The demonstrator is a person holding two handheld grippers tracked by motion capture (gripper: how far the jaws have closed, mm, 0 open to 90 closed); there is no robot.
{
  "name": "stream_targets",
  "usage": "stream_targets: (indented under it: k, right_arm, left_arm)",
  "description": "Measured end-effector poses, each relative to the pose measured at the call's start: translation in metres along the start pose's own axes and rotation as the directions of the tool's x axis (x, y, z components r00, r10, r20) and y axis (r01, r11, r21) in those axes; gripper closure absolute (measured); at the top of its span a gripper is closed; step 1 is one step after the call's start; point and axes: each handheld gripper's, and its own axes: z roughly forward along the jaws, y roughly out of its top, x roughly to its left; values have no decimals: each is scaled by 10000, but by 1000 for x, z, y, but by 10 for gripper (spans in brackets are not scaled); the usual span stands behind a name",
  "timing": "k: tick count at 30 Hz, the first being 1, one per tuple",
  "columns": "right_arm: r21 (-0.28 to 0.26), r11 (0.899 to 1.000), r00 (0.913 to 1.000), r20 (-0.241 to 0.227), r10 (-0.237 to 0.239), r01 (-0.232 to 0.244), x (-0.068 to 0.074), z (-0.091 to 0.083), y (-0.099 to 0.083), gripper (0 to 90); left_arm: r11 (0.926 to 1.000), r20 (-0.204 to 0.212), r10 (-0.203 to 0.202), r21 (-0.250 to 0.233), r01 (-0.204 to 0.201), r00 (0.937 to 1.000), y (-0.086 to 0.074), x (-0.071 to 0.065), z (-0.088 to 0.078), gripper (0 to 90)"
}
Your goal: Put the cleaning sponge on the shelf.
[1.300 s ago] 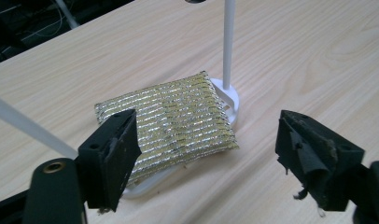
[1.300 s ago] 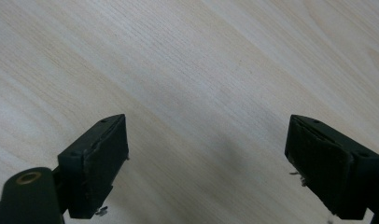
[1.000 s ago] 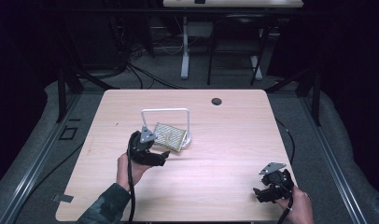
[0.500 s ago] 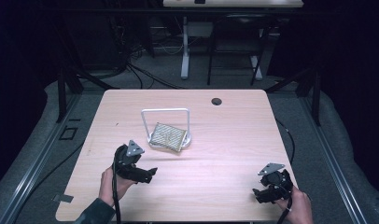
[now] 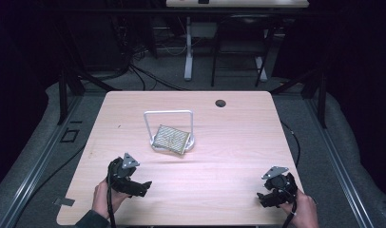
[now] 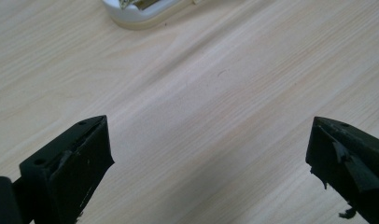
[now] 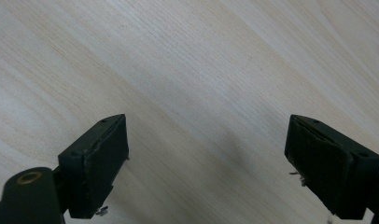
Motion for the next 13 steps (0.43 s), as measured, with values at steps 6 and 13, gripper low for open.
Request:
stream_targets:
  k: [6, 13]
  right_arm:
    - [-24, 10000, 10000, -37, 1, -1, -1, 0, 0, 128]
    - [-89, 10000, 10000, -50, 43, -43, -2, 0, -1, 128]
  left_arm:
    - [9996, 110, -174, 221, 172, 9998, -1, 3, 8, 0]
    - [9989, 255, -354, 319, 346, 9990, -1, 5, 13, 0]
